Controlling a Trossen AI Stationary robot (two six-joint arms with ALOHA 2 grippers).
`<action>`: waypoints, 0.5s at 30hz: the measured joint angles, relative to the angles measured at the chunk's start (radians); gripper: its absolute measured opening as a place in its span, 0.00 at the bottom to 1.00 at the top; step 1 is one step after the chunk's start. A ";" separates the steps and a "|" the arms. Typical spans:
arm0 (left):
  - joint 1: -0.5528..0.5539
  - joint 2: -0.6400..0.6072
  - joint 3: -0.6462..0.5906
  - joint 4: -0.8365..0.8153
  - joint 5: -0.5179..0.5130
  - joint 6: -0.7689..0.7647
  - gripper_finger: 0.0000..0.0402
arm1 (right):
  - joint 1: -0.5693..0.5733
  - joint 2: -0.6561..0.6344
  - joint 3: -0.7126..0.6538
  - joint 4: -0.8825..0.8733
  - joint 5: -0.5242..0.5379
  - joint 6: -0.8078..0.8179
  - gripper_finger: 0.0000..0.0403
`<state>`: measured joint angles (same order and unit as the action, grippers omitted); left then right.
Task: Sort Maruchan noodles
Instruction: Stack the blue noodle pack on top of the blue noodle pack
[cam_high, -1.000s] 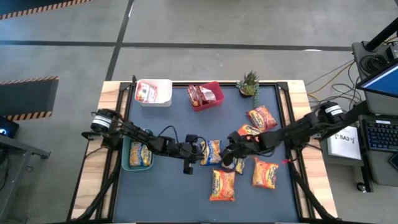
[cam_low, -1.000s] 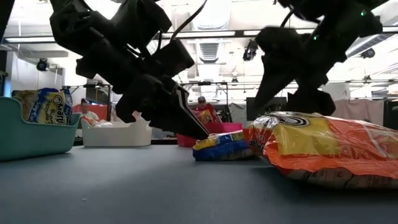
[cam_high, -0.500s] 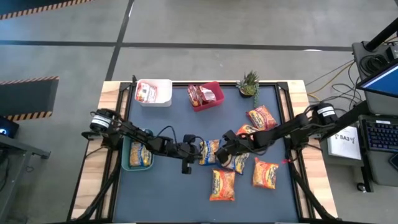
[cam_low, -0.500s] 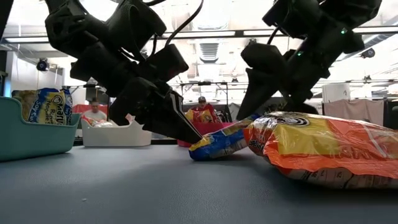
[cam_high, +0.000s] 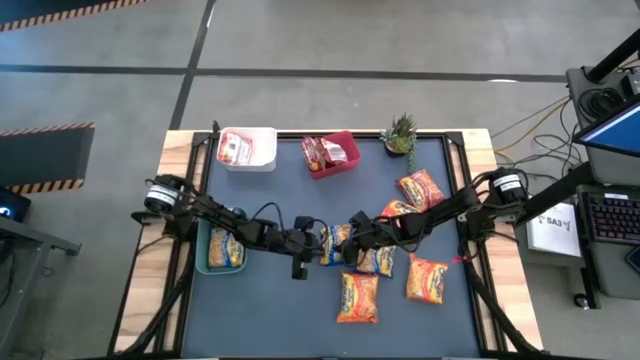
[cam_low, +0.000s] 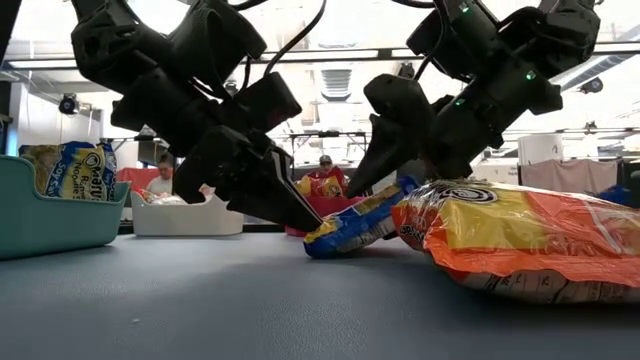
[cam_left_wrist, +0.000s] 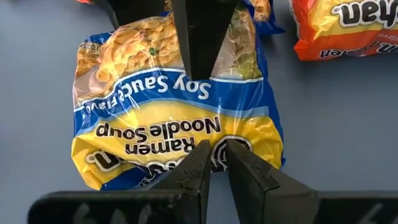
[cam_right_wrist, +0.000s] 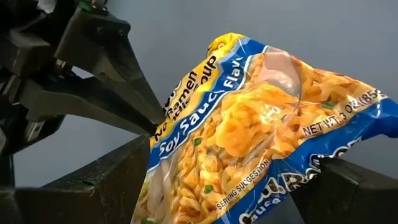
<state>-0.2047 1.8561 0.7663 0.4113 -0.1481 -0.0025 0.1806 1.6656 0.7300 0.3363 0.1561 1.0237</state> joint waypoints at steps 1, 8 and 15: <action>0.000 0.000 -0.001 0.000 0.000 0.000 0.09 | 0.000 0.000 0.000 0.000 0.000 0.000 0.81; 0.000 0.001 -0.002 0.008 0.000 0.000 0.09 | -0.004 -0.001 -0.002 0.000 -0.003 0.005 0.71; -0.001 -0.001 -0.003 0.013 0.005 0.000 0.09 | -0.006 -0.001 -0.001 0.016 -0.003 0.005 0.46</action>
<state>-0.2058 1.8550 0.7633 0.4245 -0.1434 -0.0021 0.1745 1.6646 0.7289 0.3525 0.1532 1.0285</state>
